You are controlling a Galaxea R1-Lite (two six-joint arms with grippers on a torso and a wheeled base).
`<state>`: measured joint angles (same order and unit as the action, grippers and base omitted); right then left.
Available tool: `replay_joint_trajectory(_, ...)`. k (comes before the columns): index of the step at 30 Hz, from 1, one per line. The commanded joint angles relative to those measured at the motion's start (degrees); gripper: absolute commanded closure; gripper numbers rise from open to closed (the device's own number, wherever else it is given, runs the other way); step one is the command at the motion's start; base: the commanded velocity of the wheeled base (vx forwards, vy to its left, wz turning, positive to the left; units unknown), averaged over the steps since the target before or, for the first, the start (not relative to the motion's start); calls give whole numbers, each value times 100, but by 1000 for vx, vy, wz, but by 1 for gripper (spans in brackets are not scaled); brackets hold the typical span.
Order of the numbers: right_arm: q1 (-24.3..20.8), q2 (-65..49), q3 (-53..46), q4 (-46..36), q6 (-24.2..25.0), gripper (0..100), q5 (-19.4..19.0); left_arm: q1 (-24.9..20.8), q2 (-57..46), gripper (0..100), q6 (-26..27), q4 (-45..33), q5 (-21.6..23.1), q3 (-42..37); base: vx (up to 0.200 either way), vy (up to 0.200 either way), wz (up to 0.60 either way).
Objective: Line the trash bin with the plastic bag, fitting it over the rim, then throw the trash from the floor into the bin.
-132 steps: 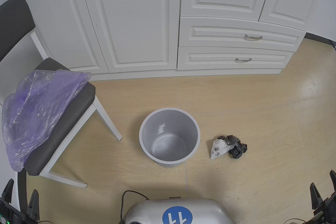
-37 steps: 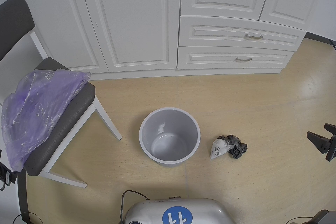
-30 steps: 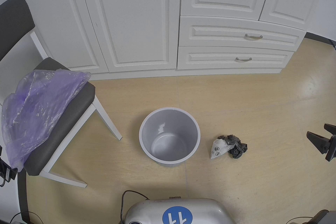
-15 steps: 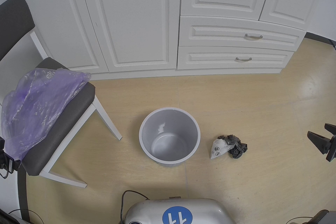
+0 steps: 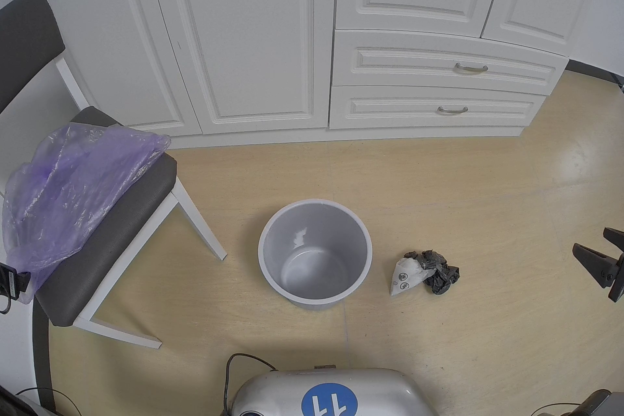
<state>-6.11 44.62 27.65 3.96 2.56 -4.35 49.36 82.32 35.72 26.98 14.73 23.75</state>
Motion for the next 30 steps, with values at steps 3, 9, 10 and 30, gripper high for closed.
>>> replay_joint_trajectory(3, -4, -58, 4, -1, -1, 0, -4, 241, 152, 0, -12, 9, 101, -54, 0, 0, 0)
replay_joint_trajectory(9, -4, -111, 13, -1, -1, 0, -4, 689, 407, 0, -12, 9, 646, -160, 0, 0, 0)
replay_joint_trajectory(10, -4, -129, 21, -1, 8, 0, -4, 794, 530, 0, -3, 18, 786, -177, 0, 0, 0)
replay_joint_trajectory(30, -13, -225, 65, -1, 122, 0, -92, 794, 759, 0, -592, 431, 1560, -72, 0, 0, 0)
